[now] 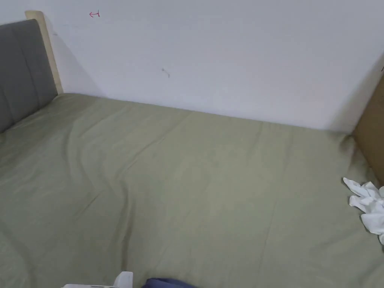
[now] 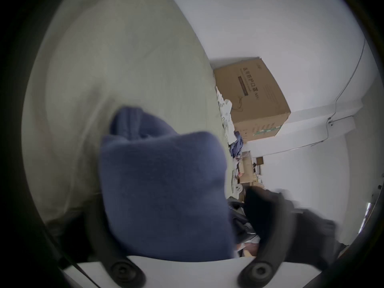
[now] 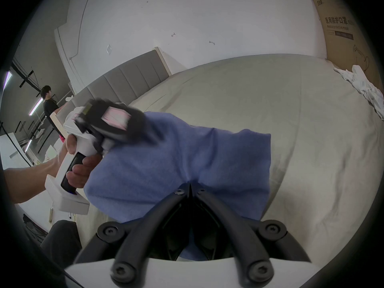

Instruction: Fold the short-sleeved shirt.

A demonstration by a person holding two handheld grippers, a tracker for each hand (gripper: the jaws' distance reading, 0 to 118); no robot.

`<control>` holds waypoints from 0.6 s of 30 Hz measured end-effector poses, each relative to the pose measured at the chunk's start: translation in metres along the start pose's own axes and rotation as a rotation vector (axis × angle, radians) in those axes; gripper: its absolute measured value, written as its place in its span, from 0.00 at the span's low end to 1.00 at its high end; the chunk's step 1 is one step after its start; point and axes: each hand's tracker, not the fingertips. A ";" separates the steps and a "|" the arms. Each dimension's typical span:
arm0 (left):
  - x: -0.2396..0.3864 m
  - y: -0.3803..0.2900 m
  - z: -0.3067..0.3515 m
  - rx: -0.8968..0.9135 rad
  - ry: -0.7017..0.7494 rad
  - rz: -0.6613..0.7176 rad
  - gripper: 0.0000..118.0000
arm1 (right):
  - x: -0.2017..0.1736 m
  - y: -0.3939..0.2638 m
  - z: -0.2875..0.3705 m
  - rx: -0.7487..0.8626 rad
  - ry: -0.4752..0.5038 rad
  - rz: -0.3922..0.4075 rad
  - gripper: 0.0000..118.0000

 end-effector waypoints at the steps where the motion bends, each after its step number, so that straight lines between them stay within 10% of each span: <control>1: 0.004 -0.002 -0.005 -0.037 0.082 -0.043 0.45 | 0.000 0.000 0.001 0.002 -0.001 -0.002 0.00; 10: 0.014 0.015 0.032 -0.075 0.210 -0.020 0.33 | 0.002 0.007 0.028 -0.008 0.089 -0.164 0.24; 18: 0.015 0.087 0.197 -0.192 0.709 -0.246 0.33 | -0.044 -0.001 0.080 0.041 0.096 -0.073 0.24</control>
